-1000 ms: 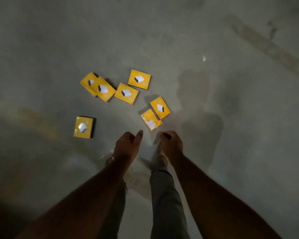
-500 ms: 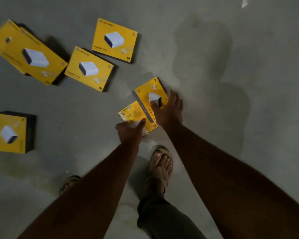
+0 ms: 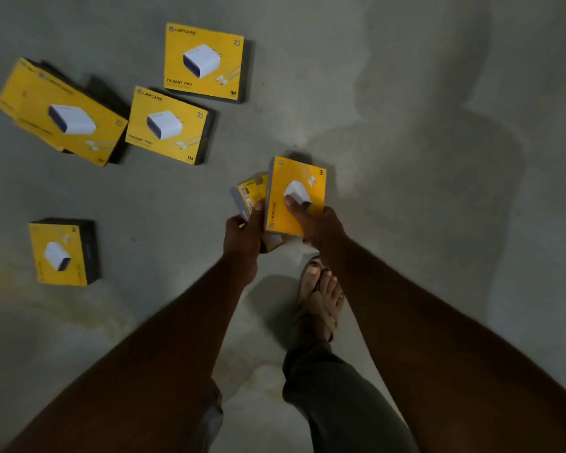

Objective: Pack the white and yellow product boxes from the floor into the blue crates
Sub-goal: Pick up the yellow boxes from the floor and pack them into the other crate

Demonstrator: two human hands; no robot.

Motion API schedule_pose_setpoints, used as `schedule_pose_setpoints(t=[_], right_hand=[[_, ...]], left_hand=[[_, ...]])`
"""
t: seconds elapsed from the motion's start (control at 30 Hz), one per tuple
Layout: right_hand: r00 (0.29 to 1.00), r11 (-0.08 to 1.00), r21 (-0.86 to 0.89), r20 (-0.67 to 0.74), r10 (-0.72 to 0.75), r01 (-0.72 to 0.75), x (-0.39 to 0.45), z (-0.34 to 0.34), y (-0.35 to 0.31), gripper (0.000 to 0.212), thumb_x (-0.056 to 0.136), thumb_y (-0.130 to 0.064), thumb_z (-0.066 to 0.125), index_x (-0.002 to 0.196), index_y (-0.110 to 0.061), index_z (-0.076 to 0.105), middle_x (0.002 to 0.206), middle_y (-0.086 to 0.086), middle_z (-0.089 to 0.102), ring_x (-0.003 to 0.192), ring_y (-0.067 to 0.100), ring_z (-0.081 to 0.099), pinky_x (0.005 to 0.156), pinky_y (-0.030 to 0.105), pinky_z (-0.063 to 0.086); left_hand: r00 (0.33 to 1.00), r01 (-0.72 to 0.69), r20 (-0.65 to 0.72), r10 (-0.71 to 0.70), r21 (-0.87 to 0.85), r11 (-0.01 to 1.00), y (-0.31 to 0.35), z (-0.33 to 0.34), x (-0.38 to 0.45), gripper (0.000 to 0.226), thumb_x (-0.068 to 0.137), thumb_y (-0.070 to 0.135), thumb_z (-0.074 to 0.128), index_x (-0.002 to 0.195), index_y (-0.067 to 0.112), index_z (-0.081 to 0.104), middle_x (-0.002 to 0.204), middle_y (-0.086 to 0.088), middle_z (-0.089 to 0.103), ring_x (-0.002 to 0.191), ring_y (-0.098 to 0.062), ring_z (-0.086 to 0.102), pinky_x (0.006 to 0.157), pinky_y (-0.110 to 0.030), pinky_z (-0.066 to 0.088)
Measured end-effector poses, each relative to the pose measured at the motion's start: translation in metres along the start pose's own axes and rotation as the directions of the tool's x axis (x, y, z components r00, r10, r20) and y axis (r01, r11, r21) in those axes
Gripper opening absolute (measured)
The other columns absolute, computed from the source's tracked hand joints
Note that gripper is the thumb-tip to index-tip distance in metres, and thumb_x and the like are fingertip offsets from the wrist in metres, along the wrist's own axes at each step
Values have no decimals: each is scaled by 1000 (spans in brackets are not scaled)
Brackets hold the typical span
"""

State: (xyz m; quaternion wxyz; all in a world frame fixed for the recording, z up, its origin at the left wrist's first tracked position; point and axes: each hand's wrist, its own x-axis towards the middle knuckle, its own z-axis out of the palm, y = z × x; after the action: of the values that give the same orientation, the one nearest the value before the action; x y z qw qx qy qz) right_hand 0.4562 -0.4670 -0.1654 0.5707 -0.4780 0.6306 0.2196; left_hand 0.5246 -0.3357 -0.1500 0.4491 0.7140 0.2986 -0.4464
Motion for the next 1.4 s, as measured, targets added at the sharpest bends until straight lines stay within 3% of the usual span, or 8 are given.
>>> schedule_pose_setpoints(t=[0.17, 0.43, 0.53, 0.6, 0.77, 1.03, 1.23, 1.4], right_hand=[[996, 960, 278, 84, 12, -35, -96, -32, 42, 83, 49, -73, 86, 109, -16, 77, 102, 6, 80, 95, 31, 77, 83, 48, 63], [998, 903, 430, 65, -16, -14, -334, -104, 32, 100, 49, -81, 85, 127, -23, 63, 120, 8, 74, 103, 33, 74, 77, 56, 64], [987, 875, 458, -69, -144, 159, -449, -145, 10, 47, 76, -59, 83, 107, -26, 72, 108, 12, 77, 94, 35, 76, 72, 55, 65], [972, 842, 486, -137, -190, 233, -523, -172, 11, 24, 87, -47, 78, 101, -29, 70, 108, 6, 76, 93, 24, 75, 62, 38, 64], [925, 702, 604, -286, -250, 377, -681, -210, 59, 29, 94, -49, 69, 112, -26, 71, 111, 13, 76, 103, 35, 74, 83, 51, 62], [758, 504, 651, -653, -11, 568, -823, -266, 192, 41, 91, -43, 76, 122, -21, 62, 111, 1, 74, 99, 20, 73, 65, 36, 63], [663, 282, 699, -714, 225, 657, -868, -307, 330, 42, 88, -49, 77, 121, -27, 62, 113, -1, 74, 98, 16, 74, 60, 29, 60], [552, 178, 656, -727, 408, 734, -913, -354, 477, 47, 68, -62, 77, 107, -37, 69, 106, -9, 77, 100, 18, 75, 90, 55, 60]], left_hand=[[990, -108, -60, 128, 264, 958, 15, -31, -77, 44, 98, 52, 57, 123, 17, 60, 106, 3, 65, 91, -10, 62, 74, -28, 52], [964, -265, 91, 251, 435, 861, 75, -83, -312, 36, 93, 52, 65, 99, 17, 70, 82, 7, 69, 72, -1, 64, 47, -6, 41], [933, -361, 176, 315, 425, 830, 110, -98, -399, 39, 90, 54, 67, 93, 15, 72, 75, 5, 69, 66, -6, 65, 45, -9, 41], [902, -426, 261, 345, 402, 810, 129, -108, -460, 40, 87, 53, 73, 96, 13, 73, 78, 3, 71, 68, -10, 65, 49, -13, 44], [778, -592, 504, 376, 385, 708, 141, -121, -603, 38, 79, 48, 83, 98, 16, 78, 90, 2, 79, 81, -7, 73, 69, -21, 54], [584, -705, 788, 193, 375, 602, 90, -41, -762, 44, 74, 51, 86, 104, 21, 76, 98, 0, 79, 92, -21, 76, 88, -48, 61], [409, -828, 910, 73, 336, 449, -33, 35, -867, 47, 72, 54, 86, 104, 21, 75, 96, 2, 79, 92, -18, 76, 85, -41, 62], [320, -859, 946, -61, 316, 402, -175, 79, -956, 68, 58, 65, 88, 107, 21, 74, 97, 2, 79, 92, -20, 76, 88, -43, 61]])
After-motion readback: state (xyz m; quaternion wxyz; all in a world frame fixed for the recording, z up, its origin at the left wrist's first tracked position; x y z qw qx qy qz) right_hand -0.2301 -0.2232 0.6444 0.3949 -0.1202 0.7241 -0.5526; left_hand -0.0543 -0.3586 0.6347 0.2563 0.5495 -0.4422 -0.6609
